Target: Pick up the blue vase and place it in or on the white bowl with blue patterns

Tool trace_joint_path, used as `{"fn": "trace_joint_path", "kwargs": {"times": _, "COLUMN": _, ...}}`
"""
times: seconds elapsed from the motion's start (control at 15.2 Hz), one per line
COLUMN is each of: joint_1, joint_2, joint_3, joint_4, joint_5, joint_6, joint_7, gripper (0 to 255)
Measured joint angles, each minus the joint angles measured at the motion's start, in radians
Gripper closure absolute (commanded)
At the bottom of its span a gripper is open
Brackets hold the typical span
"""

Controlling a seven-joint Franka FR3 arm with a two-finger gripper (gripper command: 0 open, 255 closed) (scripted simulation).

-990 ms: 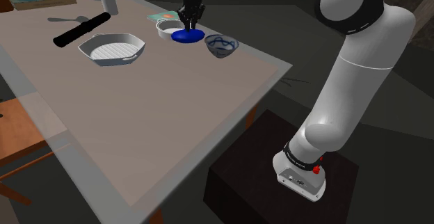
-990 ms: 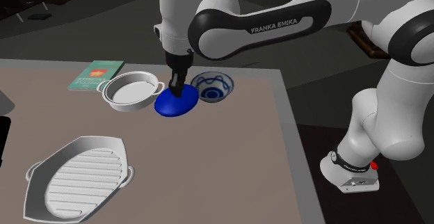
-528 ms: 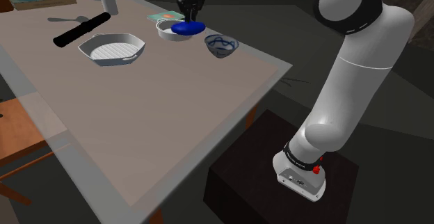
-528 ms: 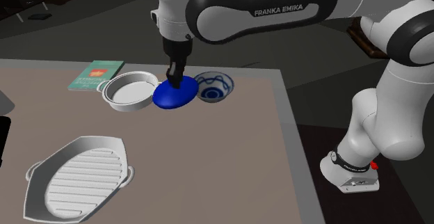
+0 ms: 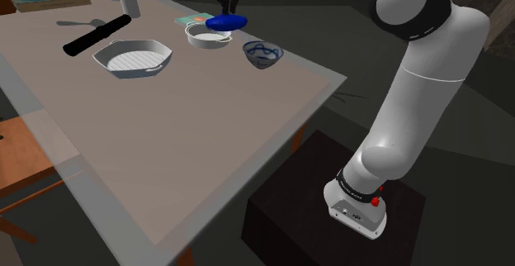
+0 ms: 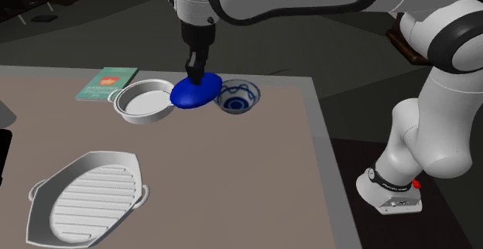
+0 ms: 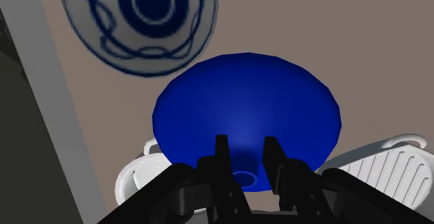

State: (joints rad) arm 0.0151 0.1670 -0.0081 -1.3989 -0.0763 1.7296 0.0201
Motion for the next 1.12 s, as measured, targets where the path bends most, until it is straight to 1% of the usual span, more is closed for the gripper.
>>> {"fn": "trace_joint_path", "kwargs": {"times": 0.26, "joint_1": -0.037, "joint_2": -0.124, "joint_3": -0.028, "joint_4": -0.136, "joint_5": 0.011, "joint_6": 0.016, "joint_7": -0.064, "gripper": 255}}
{"fn": "trace_joint_path", "kwargs": {"times": 0.73, "joint_1": -0.103, "joint_2": -0.277, "joint_3": -0.096, "joint_4": -0.257, "joint_5": 0.021, "joint_6": -0.008, "joint_7": -0.200, "gripper": 255}}
{"fn": "trace_joint_path", "kwargs": {"times": 1.12, "joint_1": -0.111, "joint_2": -0.307, "joint_3": -0.108, "joint_4": -0.352, "joint_5": 0.020, "joint_6": 0.058, "joint_7": -0.218, "gripper": 255}}
